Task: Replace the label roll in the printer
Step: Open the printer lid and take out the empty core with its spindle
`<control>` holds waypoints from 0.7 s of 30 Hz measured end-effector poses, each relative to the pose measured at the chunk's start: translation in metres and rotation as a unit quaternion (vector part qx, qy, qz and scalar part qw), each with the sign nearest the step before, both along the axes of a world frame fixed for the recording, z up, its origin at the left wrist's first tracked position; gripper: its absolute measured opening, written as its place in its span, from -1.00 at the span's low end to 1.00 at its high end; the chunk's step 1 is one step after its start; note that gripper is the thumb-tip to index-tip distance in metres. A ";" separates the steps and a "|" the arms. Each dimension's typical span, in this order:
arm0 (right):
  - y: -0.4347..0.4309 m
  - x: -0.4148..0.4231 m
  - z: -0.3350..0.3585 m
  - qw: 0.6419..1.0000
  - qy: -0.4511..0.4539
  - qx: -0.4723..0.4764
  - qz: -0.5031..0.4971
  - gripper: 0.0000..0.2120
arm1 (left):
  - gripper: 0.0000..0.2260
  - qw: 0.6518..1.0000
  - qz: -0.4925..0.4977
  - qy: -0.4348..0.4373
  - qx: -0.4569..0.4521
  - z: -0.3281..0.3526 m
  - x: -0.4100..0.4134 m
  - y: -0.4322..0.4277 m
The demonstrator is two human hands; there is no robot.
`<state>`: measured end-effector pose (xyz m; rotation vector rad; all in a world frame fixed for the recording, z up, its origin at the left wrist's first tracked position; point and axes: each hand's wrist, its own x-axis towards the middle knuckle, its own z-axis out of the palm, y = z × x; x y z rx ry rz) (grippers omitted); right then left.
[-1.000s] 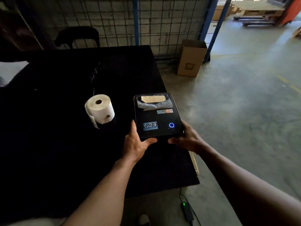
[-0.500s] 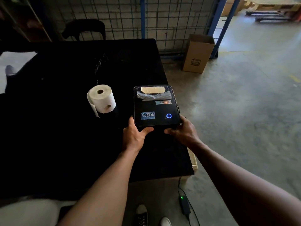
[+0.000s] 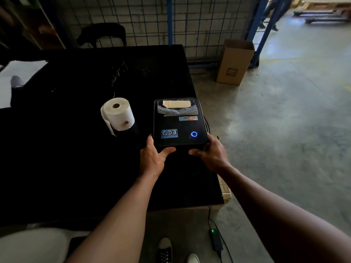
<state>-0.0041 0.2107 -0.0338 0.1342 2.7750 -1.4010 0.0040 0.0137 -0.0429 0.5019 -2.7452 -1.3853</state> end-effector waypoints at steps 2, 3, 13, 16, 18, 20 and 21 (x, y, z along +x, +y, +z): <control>0.001 -0.001 -0.001 1.000 -0.001 0.005 0.001 -0.40 | -0.17 1.000 -0.001 0.004 0.002 0.000 0.000 0.000; 0.001 -0.001 -0.002 1.000 0.001 0.009 0.003 -0.40 | -0.18 1.000 -0.002 0.006 0.003 0.000 0.000 0.001; 0.004 -0.005 0.002 0.998 0.004 0.049 0.028 -0.35 | -0.18 1.000 0.000 0.002 -0.001 0.002 0.001 0.000; 0.003 -0.003 0.009 0.998 0.002 0.050 0.034 -0.32 | -0.19 1.000 -0.006 -0.002 0.002 0.007 0.000 -0.001; 0.003 -0.003 0.016 0.998 -0.007 0.048 0.037 -0.34 | -0.21 1.000 -0.008 -0.004 -0.003 0.014 -0.001 -0.001; 0.004 -0.005 0.025 0.998 -0.016 0.043 0.042 -0.38 | -0.28 1.000 -0.009 -0.002 -0.008 0.022 -0.005 -0.001; 0.004 -0.007 0.032 0.998 -0.019 0.041 0.043 -0.40 | -0.33 1.000 -0.009 0.003 -0.009 0.028 -0.007 -0.002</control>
